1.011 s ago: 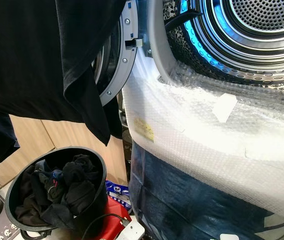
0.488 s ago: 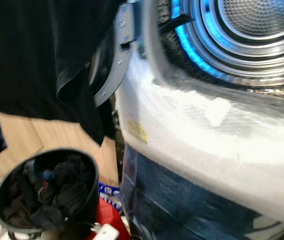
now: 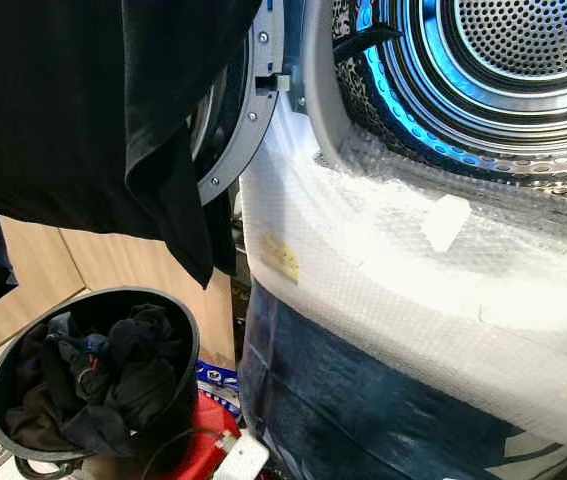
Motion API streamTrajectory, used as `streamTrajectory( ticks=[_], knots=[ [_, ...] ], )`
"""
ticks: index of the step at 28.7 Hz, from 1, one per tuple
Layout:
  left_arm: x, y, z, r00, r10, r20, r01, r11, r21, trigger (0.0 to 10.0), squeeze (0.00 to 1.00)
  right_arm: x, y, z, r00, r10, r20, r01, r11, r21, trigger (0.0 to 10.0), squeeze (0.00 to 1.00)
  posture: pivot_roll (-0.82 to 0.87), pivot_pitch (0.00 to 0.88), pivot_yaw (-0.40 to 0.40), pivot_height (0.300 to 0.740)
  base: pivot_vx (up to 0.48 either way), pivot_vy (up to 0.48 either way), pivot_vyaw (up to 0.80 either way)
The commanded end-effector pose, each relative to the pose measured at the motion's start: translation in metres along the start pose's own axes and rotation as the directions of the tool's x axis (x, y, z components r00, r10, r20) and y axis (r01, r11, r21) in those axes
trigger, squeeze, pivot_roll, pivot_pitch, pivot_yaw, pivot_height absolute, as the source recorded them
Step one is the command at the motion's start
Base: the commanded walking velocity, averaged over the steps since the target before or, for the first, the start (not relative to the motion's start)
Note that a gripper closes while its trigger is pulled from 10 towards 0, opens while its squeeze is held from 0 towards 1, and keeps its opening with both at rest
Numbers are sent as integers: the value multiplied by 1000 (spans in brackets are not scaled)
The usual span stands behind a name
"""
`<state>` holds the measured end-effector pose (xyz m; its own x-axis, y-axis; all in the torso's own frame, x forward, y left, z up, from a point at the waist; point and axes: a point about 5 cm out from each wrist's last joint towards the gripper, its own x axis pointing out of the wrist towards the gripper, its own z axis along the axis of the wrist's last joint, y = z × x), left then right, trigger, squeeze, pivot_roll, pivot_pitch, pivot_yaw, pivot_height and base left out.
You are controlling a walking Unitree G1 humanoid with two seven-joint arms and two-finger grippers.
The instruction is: Clothes washing
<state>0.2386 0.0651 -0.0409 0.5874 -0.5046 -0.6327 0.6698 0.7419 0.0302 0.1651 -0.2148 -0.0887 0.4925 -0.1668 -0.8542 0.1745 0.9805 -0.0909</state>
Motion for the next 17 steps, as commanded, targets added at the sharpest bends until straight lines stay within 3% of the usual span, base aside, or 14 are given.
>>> streamTrajectory(
  ticks=[1,6,12,17],
  knots=[
    [6,-7,28,992,-80,98,72,994,82,10000,0,0,3,-1,1000,12,-7,-12,1000,-14,10000,0,-6,0,-54,740,0,0,0],
    [8,-12,70,956,-196,217,132,951,279,10000,0,0,13,0,999,39,-7,-39,999,-36,10000,0,1,0,-40,740,0,0,0],
    [-8,-13,100,916,-247,315,130,928,350,10000,0,0,20,0,998,60,-4,-60,997,-56,10000,0,5,0,-24,740,0,0,0],
    [-46,1,130,891,-81,447,-27,973,231,10000,0,0,19,-2,998,64,-9,-64,996,-68,10000,0,28,0,-25,740,0,0,0]
  ],
)
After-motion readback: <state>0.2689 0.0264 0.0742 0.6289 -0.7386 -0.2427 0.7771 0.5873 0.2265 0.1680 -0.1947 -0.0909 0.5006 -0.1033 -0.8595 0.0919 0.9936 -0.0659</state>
